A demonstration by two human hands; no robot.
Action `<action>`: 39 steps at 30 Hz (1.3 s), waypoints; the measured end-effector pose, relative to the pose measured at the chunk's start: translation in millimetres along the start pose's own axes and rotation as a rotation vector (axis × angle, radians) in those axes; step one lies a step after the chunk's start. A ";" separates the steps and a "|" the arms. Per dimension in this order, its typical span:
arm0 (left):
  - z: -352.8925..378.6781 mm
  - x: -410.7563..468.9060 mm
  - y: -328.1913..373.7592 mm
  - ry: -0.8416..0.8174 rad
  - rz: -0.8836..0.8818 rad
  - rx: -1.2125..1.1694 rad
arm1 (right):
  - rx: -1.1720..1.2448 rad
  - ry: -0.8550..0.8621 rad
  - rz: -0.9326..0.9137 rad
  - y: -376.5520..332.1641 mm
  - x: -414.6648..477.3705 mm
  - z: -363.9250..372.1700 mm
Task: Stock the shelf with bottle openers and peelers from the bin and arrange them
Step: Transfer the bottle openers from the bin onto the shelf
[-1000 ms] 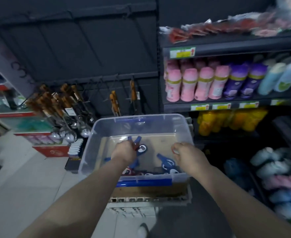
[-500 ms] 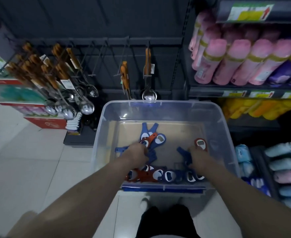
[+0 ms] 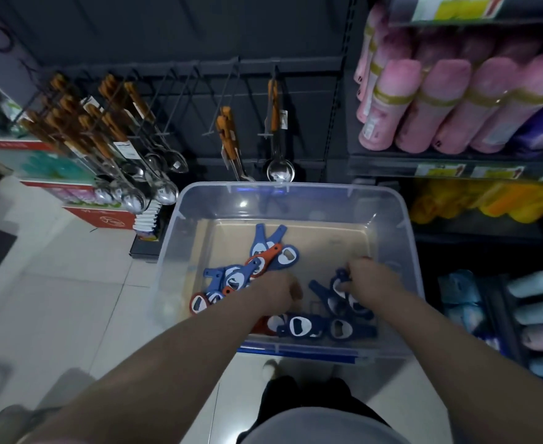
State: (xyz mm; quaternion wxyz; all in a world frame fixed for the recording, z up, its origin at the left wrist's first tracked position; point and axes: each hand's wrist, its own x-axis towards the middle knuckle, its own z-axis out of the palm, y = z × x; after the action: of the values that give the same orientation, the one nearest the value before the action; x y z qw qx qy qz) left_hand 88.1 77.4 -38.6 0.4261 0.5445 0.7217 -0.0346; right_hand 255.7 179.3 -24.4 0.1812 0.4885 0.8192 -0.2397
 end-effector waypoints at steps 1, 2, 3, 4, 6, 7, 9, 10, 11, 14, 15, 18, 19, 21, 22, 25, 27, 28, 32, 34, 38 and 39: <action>3.8 0.0 7.2 -0.059 0.013 0.025 | 0.033 0.030 -0.005 0.4 -1.8 -5.6; 7.2 -0.1 14.6 -0.105 0.029 0.071 | 0.064 0.046 -0.021 0.3 -4.5 -11.5; 10.3 -0.2 21.5 -0.140 0.041 0.130 | 0.083 0.052 -0.052 0.9 -6.7 -15.9; 12.9 -0.8 27.9 -0.159 0.045 0.189 | 0.096 0.064 -0.095 1.6 -9.9 -19.3; 16.7 -0.3 37.5 -0.163 0.034 0.278 | 0.130 0.118 -0.181 4.7 -16.6 -21.7; 17.6 0.7 40.6 -0.157 0.018 0.308 | 0.148 0.147 -0.208 6.7 -20.0 -20.8; 18.3 1.9 43.5 -0.158 -0.029 0.332 | 0.180 0.185 -0.237 10.5 -24.1 -17.4; 18.0 1.1 44.1 -0.161 -0.043 0.328 | 0.188 0.196 -0.252 11.3 -24.9 -15.8; 18.3 0.1 43.5 -0.164 -0.048 0.308 | 0.186 0.202 -0.269 11.6 -25.0 -14.9; 20.1 -6.1 39.6 -0.121 -0.055 0.250 | 0.194 0.202 -0.296 9.0 -26.6 -19.0; 18.3 -8.1 37.4 -0.075 -0.073 0.227 | 0.209 0.200 -0.283 8.0 -27.2 -21.0; -0.1 -6.9 26.8 0.184 -0.138 0.073 | 0.289 0.286 -0.238 5.8 -31.4 -28.7; -9.1 -4.6 23.8 0.285 -0.141 -0.017 | 0.341 0.335 -0.216 5.4 -34.1 -31.7; -28.6 -0.2 25.6 0.452 -0.120 -0.221 | 0.473 0.445 -0.182 6.5 -40.9 -39.0; -37.5 0.8 31.5 0.501 -0.098 -0.325 | 0.521 0.495 -0.163 8.6 -45.7 -43.4; -51.6 11.7 59.1 0.549 0.003 -0.486 | 0.549 0.608 -0.036 23.8 -64.6 -56.5; -54.2 19.1 88.9 0.533 0.098 -0.485 | 0.541 0.667 0.070 42.5 -82.3 -61.8; -54.0 20.9 107.1 0.513 0.143 -0.474 | 0.530 0.692 0.118 53.8 -92.9 -63.4; -38.7 23.8 190.6 0.450 0.353 -0.385 | 0.492 0.796 0.326 106.3 -143.3 -67.4; -23.2 22.6 233.6 0.406 0.443 -0.388 | 0.478 0.828 0.452 134.2 -170.1 -69.4; 14.8 18.6 321.8 0.307 0.591 -0.330 | 0.470 0.921 0.622 195.2 -223.0 -69.6; 25.4 16.6 345.1 0.277 0.631 -0.319 | 0.469 0.947 0.663 213.3 -236.6 -68.7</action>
State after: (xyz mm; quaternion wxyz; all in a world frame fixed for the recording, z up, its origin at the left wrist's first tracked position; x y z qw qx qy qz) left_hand 383.4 216.6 77.3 0.3937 0.6663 0.5654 0.2850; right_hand 548.8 136.6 111.5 -0.2489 0.7968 0.5411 -0.1017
